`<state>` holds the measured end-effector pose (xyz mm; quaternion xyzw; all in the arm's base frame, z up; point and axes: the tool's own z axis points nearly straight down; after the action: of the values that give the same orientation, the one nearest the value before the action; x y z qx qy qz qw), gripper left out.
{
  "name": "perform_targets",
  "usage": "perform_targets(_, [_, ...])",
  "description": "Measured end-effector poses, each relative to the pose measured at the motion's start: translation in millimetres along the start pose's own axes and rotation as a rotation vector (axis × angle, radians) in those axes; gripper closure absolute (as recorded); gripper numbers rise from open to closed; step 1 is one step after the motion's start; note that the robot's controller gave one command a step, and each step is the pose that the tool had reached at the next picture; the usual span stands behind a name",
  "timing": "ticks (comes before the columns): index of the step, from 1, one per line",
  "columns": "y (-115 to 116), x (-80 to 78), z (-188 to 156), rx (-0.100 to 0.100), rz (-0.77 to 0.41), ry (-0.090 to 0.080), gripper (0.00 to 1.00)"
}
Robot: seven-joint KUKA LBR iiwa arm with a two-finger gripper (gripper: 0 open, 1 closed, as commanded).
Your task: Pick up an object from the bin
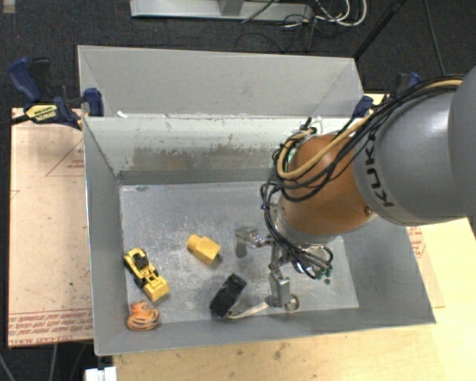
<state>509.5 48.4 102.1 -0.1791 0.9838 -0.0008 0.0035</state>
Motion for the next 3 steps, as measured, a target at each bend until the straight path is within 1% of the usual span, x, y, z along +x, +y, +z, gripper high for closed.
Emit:
perform_targets(1, [25,-11.4,17,-0.003,0.121,0.006,0.00])
perform_targets(2, [61,-6.1,32,-0.004,-0.171,0.002,1.00])
perform_targets(3, [61,-6.1,32,-0.004,-0.171,0.002,1.00])
